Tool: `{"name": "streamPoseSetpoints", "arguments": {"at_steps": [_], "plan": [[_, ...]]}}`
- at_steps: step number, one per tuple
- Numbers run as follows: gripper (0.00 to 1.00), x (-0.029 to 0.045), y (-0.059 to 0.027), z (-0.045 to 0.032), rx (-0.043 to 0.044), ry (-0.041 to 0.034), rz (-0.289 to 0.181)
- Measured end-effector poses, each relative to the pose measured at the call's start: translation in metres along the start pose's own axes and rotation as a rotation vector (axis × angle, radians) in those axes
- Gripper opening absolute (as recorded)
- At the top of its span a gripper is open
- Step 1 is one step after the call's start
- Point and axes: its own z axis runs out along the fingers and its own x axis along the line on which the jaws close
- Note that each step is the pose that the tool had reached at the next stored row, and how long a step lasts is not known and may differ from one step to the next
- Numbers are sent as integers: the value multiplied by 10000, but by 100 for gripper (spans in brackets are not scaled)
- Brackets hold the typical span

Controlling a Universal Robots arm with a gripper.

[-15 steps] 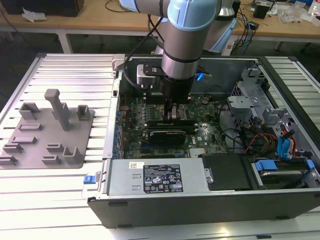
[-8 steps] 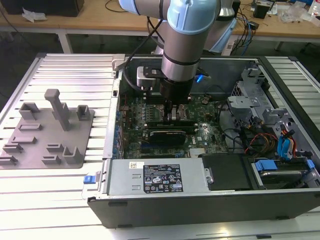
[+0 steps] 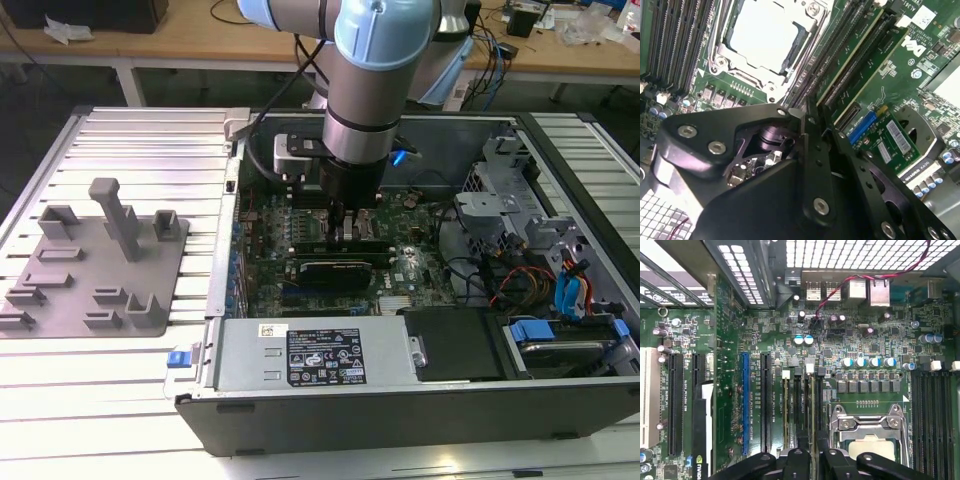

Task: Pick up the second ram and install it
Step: 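Insert the second ram into the second slot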

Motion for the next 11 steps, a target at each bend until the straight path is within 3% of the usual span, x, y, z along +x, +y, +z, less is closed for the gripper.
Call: {"name": "streamPoseSetpoints", "arguments": {"at_steps": [2,4,5,8,11], "plan": [[17,-3,4,-71,0,1,1],[17,-10,13,-246,0,0,0],[17,-12,16,-294,0,-1,0],[17,-13,11,-313,2,-3,-3],[17,-13,-77,-318,0,0,-1]]}}
